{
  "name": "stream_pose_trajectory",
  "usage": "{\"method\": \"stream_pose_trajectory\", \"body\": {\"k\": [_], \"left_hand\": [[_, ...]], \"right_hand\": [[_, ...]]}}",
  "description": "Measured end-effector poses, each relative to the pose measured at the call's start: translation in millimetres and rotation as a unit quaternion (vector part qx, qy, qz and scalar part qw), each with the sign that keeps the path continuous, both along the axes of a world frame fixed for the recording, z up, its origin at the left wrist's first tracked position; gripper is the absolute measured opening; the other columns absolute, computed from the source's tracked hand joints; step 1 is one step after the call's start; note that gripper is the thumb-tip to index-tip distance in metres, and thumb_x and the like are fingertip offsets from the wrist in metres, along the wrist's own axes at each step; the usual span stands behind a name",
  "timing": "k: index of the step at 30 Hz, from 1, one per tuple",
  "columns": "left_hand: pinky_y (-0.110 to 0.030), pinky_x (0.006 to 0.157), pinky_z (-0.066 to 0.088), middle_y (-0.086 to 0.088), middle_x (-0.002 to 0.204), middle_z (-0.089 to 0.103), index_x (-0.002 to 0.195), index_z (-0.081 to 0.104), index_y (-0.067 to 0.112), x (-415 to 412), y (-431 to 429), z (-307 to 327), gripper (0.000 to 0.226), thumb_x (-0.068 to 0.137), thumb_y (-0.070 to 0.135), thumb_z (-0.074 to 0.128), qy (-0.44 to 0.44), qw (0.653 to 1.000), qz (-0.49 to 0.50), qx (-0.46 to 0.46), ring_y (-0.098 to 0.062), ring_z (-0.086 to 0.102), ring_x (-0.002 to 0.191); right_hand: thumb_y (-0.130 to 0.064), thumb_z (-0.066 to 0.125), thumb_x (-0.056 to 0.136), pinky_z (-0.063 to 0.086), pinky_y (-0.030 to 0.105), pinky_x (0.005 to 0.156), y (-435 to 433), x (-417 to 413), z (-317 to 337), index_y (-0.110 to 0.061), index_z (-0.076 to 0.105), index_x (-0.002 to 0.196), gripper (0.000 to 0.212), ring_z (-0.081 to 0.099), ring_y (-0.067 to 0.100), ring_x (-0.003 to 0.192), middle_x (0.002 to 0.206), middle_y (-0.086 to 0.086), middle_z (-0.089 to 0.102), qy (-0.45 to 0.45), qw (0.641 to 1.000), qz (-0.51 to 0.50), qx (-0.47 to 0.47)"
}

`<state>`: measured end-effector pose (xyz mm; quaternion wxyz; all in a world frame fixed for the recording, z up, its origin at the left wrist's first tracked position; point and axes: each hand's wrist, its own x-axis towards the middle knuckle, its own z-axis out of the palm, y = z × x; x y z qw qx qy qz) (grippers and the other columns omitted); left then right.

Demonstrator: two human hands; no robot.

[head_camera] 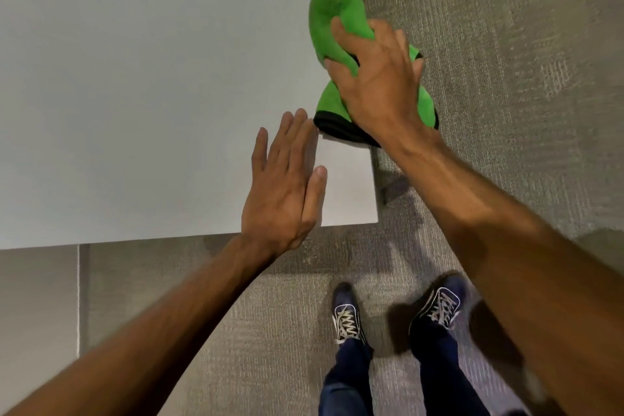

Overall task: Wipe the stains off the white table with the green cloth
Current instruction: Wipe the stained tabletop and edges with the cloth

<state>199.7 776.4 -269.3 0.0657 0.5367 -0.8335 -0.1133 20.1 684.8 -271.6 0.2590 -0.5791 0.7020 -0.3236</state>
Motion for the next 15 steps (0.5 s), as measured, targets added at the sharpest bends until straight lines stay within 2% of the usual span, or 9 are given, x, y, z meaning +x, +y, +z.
{"method": "stream_pose_trajectory", "body": {"k": [3, 6, 8, 10, 13, 15], "left_hand": [[-0.058, 0.128, 0.009, -0.019, 0.169, 0.021, 0.157, 0.027, -0.002, 2, 3, 0, 0.062, 0.103, 0.028, 0.036, 0.035, 0.999, 0.011, -0.004, -0.028, 0.015, 0.16], [-0.06, 0.127, 0.013, -0.026, 0.164, 0.028, 0.152, 0.033, -0.008, 3, 5, 2, 0.057, 0.101, 0.014, 0.045, 0.074, 0.997, 0.001, -0.009, -0.037, 0.021, 0.157], [-0.06, 0.127, 0.015, -0.026, 0.163, 0.032, 0.152, 0.035, -0.009, 6, 4, 3, 0.053, 0.103, 0.01, 0.042, 0.102, 0.995, 0.002, -0.007, -0.038, 0.023, 0.156], [-0.055, 0.129, 0.01, -0.02, 0.168, 0.024, 0.157, 0.03, -0.002, 17, 1, 4, 0.054, 0.107, 0.019, 0.031, 0.096, 0.995, 0.037, 0.012, -0.032, 0.016, 0.159], [-0.052, 0.13, 0.001, -0.009, 0.173, 0.004, 0.164, 0.014, 0.013, 56, -2, 2, 0.064, 0.107, 0.041, 0.01, 0.009, 0.996, 0.081, 0.028, -0.024, 0.0, 0.161], [-0.052, 0.13, -0.003, -0.004, 0.173, -0.005, 0.165, 0.005, 0.022, 85, -4, 1, 0.065, 0.106, 0.048, 0.006, -0.034, 0.996, 0.079, 0.034, -0.022, -0.008, 0.161]], "right_hand": [[-0.051, 0.048, 0.099, 0.033, 0.055, 0.103, 3, 7, -1, -0.044, 0.043, 0.147, 0.049, 0.041, 0.023, 0.129, 0.143, 0.0, 0.047, 0.088, 0.996, 0.001, 0.003], [-0.047, 0.047, 0.1, 0.032, 0.055, 0.103, 6, 8, 5, -0.042, 0.041, 0.149, 0.05, 0.04, 0.026, 0.13, 0.145, 0.003, 0.045, 0.155, 0.988, 0.013, 0.021], [-0.045, 0.046, 0.101, 0.032, 0.057, 0.103, 17, 12, 10, -0.04, 0.041, 0.15, 0.05, 0.038, 0.028, 0.132, 0.149, 0.006, 0.041, 0.195, 0.98, 0.021, 0.032], [-0.044, 0.045, 0.101, 0.031, 0.06, 0.104, 40, 19, 13, -0.038, 0.039, 0.15, 0.05, 0.036, 0.03, 0.135, 0.154, 0.009, 0.036, 0.224, 0.973, 0.031, 0.038], [-0.045, 0.048, 0.101, 0.031, 0.059, 0.103, 87, 31, 16, -0.037, 0.039, 0.151, 0.051, 0.035, 0.032, 0.136, 0.158, 0.013, 0.032, 0.254, 0.965, 0.037, 0.052], [-0.044, 0.052, 0.099, 0.032, 0.056, 0.099, 120, 41, 19, -0.036, 0.042, 0.15, 0.052, 0.037, 0.033, 0.134, 0.157, 0.014, 0.034, 0.28, 0.958, 0.033, 0.057]]}}
